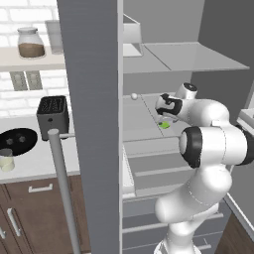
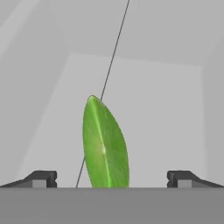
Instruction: Grab a lemon wedge from the fridge and one ice cube from the ice bowl, and put them in the glass of lemonade.
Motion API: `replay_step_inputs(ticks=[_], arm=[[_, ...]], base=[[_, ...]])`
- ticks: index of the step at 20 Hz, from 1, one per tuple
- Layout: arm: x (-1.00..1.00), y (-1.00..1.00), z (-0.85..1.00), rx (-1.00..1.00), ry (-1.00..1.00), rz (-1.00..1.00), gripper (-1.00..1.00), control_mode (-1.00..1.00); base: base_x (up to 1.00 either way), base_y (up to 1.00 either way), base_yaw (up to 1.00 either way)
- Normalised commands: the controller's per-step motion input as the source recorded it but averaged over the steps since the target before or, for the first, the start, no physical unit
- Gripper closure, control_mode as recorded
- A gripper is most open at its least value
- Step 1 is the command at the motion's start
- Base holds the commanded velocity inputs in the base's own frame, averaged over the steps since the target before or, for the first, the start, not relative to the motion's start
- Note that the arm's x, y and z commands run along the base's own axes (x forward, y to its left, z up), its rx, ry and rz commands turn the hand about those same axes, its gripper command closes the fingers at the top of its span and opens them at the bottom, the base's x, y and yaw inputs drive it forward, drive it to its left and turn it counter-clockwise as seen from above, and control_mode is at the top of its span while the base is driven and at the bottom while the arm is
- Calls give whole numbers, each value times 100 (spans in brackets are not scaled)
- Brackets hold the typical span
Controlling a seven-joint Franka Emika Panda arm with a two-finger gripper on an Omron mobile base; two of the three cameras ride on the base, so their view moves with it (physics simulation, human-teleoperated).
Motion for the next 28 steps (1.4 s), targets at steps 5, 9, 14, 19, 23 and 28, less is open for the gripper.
replay_step_inputs(ticks=[5, 9, 14, 19, 23, 28], arm=[[0, 0, -1, 0, -2, 0, -100, -100], [0, 2, -8, 0, -10, 1, -100, -100], [1, 16, -17, 0, -7, 2, -100, -100], [1, 17, -3, 0, -1, 2, -100, -100], [0, 3, 0, 0, 0, 0, -100, -100], [6, 0, -2, 0, 0, 0, -100, -100]], base=[[0, 0, 0], [0, 0, 0], [0, 0, 0], [0, 0, 0], [0, 0, 0], [0, 0, 0]])
